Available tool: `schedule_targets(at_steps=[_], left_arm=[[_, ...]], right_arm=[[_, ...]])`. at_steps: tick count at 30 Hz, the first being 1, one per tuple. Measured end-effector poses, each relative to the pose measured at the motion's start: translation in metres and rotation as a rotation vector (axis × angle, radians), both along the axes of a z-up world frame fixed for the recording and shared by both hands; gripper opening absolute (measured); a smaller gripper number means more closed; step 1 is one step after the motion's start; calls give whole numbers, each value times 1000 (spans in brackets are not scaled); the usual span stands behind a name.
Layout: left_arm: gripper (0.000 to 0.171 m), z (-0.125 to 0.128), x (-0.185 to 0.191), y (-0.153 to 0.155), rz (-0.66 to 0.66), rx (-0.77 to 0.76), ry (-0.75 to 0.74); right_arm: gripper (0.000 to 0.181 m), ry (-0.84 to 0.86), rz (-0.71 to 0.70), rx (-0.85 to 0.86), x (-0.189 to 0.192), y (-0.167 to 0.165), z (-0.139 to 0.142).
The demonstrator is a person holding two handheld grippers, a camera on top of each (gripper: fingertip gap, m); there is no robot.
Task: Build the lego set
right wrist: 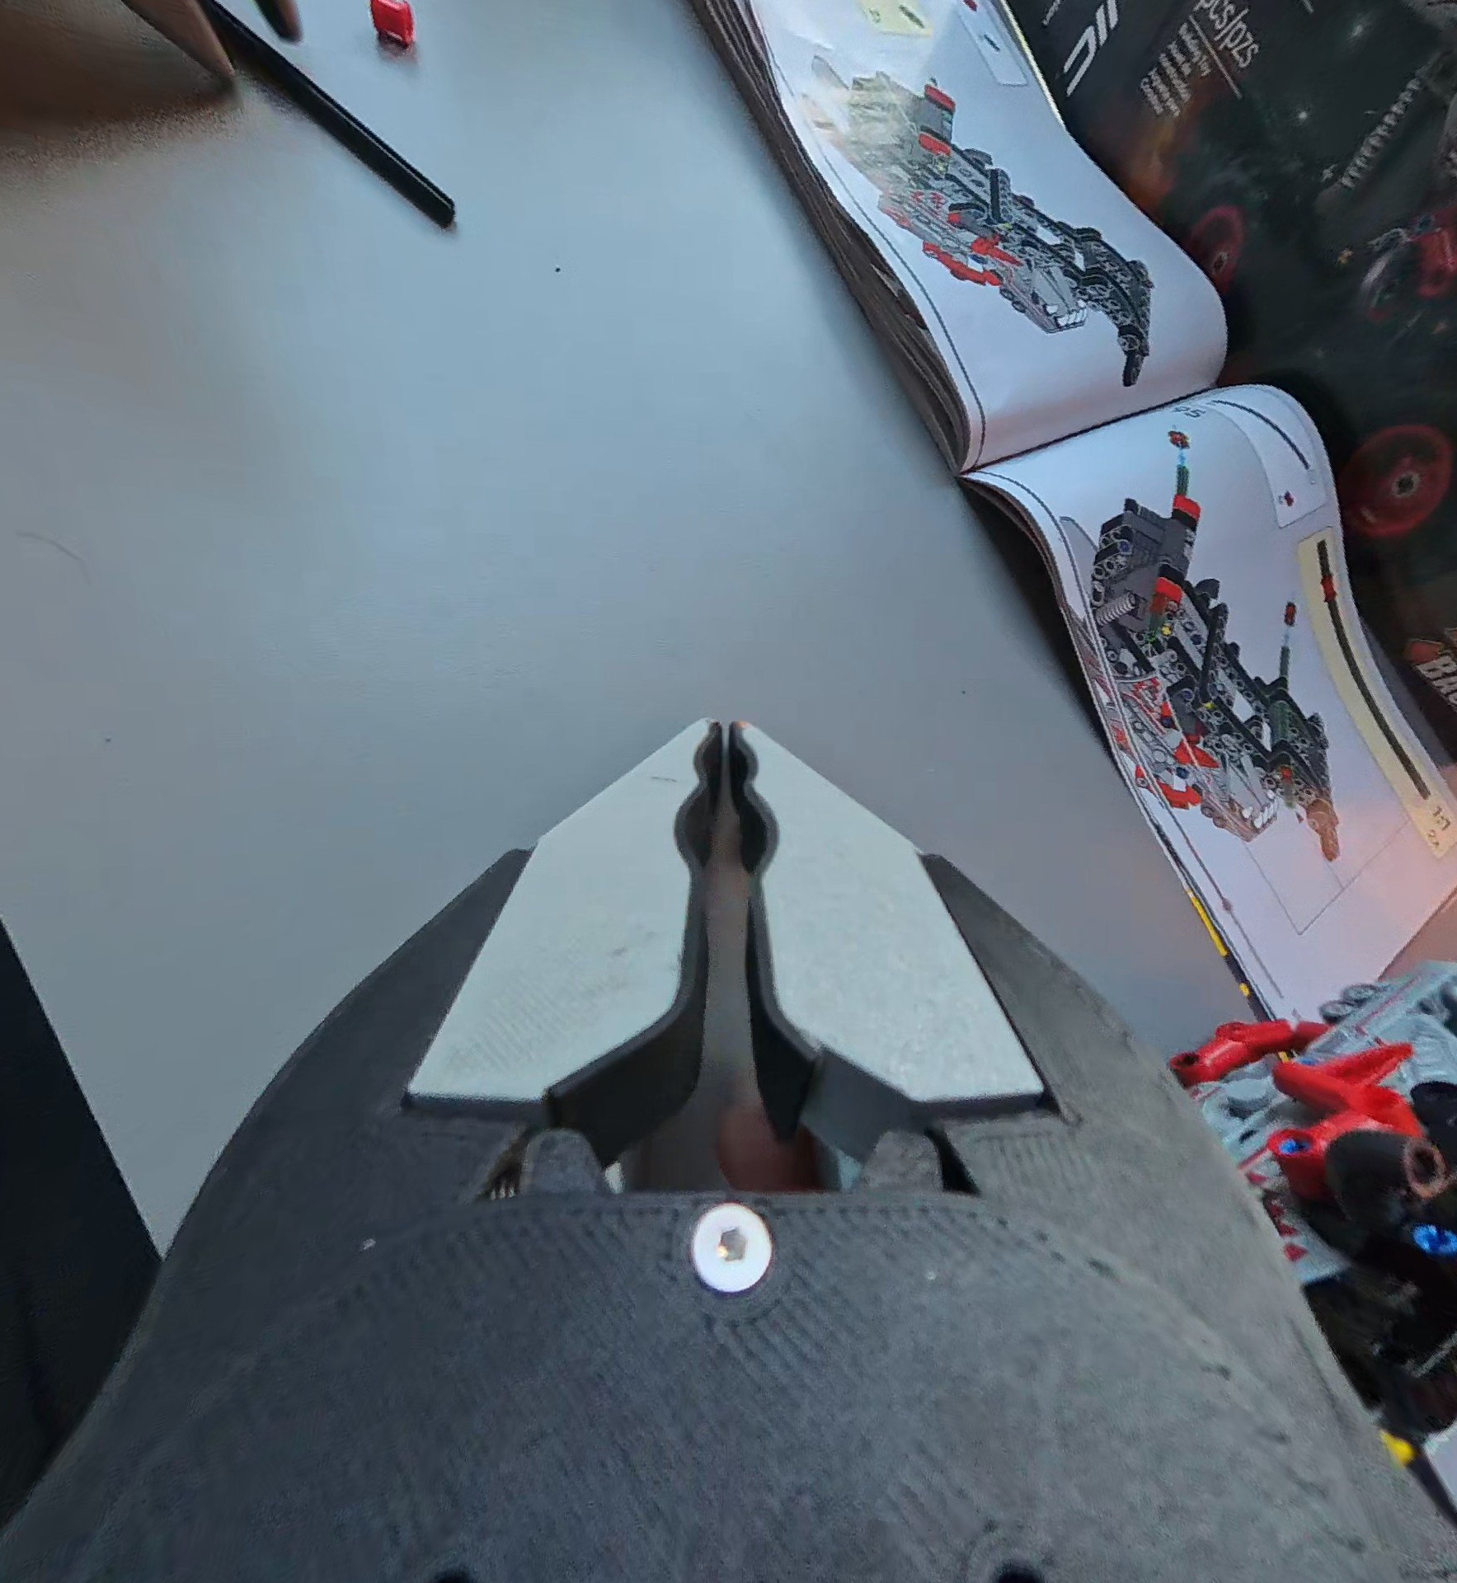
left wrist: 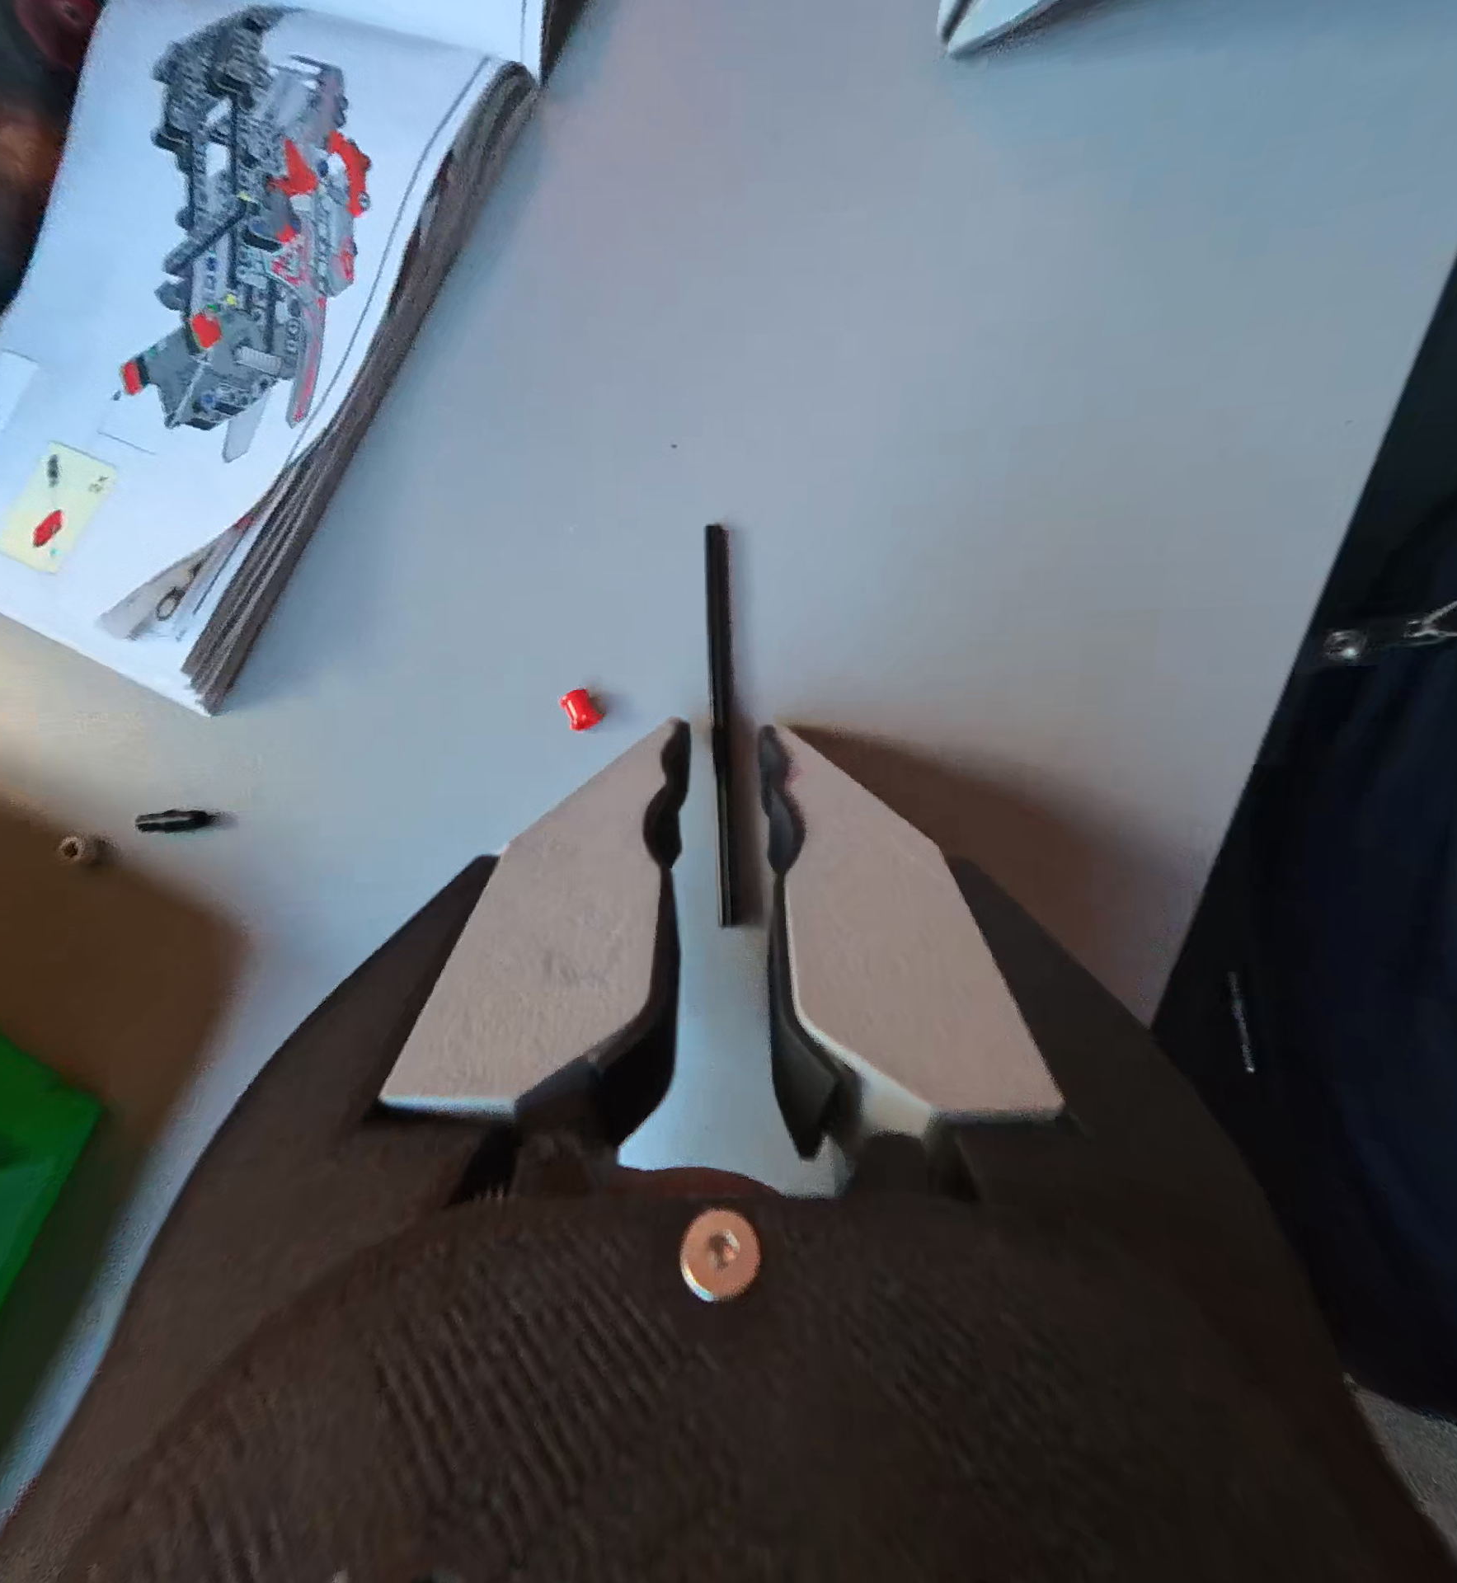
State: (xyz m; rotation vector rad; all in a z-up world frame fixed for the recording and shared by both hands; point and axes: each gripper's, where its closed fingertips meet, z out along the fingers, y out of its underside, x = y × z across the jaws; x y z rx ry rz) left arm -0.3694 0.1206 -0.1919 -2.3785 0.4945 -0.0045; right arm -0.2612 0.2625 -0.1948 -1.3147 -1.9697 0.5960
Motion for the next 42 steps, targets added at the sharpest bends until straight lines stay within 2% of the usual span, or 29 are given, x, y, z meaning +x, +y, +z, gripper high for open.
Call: schedule_targets(at_steps=[1,3,7,10,16,19,32,34,36,40,42], left_arm=[[7,-1,1,2,-3,-7,-13],[1,-1,2,5,-5,2,-17],[1,-1,5,11,3,37,-48],[0,-1,11,15,0,52,-87],[1,-1,27,26,-53,61,-81],[1,-1,31,31,-70,67,-66],[0,-2,47,39,-103,64,-97],[0,-2,49,41,-110,68,-85],[0,-2,51,41,-109,68,-88],[0,-2,54,42,-112,61,-106],[0,-2,55,42,-108,58,-116]], right_arm=[[1,4,-6,3,0,1,1],[21,33,-3,-7,1,-1,5],[18,78,-95,-102,14,11,14],[24,44,-149,-146,29,19,9],[17,-16,-194,-177,29,23,0],[6,-28,-181,-221,27,20,-1],[6,-33,-128,-228,16,14,-1],[11,-32,-123,-225,14,13,0],[28,-26,-104,-232,15,10,1],[26,36,-92,-240,15,10,11],[31,41,-81,-262,16,8,12]])
